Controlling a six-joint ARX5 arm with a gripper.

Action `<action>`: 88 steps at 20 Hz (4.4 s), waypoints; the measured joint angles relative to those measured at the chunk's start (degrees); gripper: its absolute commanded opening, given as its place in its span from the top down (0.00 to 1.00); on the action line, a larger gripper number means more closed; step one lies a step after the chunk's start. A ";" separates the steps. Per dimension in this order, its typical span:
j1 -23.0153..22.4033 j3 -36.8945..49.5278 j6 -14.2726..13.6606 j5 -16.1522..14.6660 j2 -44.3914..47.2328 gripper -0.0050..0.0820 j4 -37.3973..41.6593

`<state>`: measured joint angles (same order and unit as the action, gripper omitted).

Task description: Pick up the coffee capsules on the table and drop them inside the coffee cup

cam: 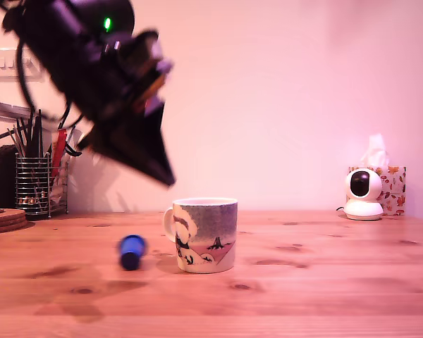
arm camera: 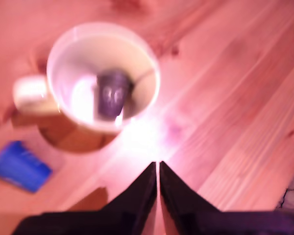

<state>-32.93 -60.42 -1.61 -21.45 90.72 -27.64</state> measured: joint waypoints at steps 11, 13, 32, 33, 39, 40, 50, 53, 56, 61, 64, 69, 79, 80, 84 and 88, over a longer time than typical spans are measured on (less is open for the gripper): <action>-1.33 2.19 9.29 10.25 -6.25 0.97 3.52; -3.37 2.19 11.45 15.21 -7.10 0.97 2.03; -5.31 2.19 17.73 28.46 -14.51 0.97 0.17; -5.31 2.19 17.73 28.46 -14.51 0.97 0.57; -5.31 2.19 23.85 28.72 -14.51 0.85 0.72; -5.31 2.19 26.08 29.51 -14.51 0.75 0.72; -5.01 2.19 35.93 30.71 -10.95 0.30 -1.44; -4.68 2.19 36.00 30.69 -7.45 0.30 -0.83; -4.17 2.19 36.02 30.71 -6.45 0.30 -0.17; -3.80 2.19 36.04 30.71 -5.18 0.30 1.62; -3.78 2.19 36.06 30.71 -4.46 0.30 1.79; -3.23 2.19 36.09 30.51 -0.44 0.30 2.62; -0.07 2.19 36.39 27.71 7.08 0.30 8.33; 0.31 2.19 36.39 27.56 7.72 0.30 8.83; 1.64 2.19 36.39 27.26 9.01 0.30 10.51; 2.36 2.21 36.39 24.96 11.43 0.31 12.59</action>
<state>-30.57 -58.22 34.79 3.51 102.15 -15.05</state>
